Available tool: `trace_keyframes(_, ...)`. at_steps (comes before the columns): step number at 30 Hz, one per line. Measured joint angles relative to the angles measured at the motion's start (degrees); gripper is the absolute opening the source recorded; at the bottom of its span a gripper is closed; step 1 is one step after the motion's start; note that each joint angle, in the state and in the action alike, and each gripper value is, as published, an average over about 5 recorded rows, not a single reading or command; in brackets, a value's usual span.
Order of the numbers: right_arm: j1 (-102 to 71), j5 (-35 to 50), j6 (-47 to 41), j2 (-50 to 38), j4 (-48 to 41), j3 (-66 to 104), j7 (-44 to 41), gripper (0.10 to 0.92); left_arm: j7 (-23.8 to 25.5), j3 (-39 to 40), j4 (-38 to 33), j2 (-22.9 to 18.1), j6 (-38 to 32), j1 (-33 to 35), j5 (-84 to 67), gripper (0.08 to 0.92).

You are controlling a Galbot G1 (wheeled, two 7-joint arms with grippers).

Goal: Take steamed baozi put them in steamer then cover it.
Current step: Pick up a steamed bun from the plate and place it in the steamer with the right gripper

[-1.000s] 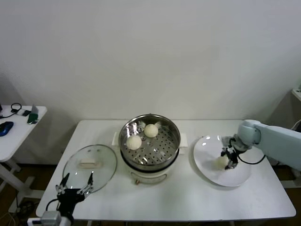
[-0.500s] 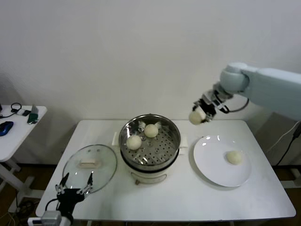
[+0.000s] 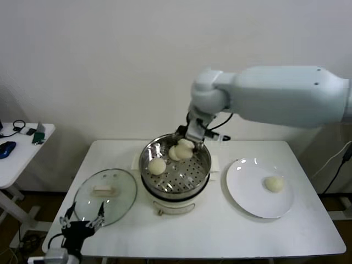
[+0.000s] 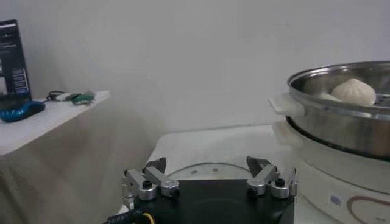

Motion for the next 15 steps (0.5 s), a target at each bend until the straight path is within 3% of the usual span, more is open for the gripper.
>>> trace_keyframes(15, -8.56, -3.8, 0.92, 5.96, -3.16, -1.83, 0.12, 0.656, -0.63, -0.52, -0.08, -0.86, -1.3, 1.14, 0.09, 0.823)
